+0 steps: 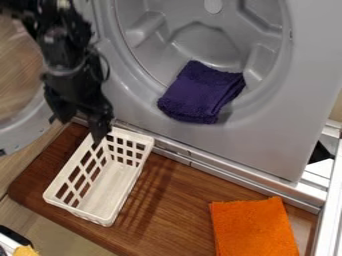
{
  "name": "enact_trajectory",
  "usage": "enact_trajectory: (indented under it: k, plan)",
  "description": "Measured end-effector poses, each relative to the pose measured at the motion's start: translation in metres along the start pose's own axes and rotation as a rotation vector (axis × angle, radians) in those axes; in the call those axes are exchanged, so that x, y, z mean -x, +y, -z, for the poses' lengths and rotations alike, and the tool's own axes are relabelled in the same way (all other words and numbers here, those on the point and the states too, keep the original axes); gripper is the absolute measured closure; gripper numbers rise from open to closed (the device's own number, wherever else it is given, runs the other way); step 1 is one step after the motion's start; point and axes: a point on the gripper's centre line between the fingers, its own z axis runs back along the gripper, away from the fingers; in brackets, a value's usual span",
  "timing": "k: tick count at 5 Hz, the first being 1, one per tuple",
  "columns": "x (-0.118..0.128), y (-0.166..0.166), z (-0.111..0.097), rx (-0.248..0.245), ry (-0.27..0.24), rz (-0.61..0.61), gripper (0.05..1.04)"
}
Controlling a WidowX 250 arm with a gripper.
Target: Moves the basket to the left side of the washing machine
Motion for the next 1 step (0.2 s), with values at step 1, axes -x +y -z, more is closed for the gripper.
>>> enact_trajectory:
  k: [1]
  plan:
    - [-0.0129,-0.0042,-0.0290,-0.041,-0.059,0.024,0.083]
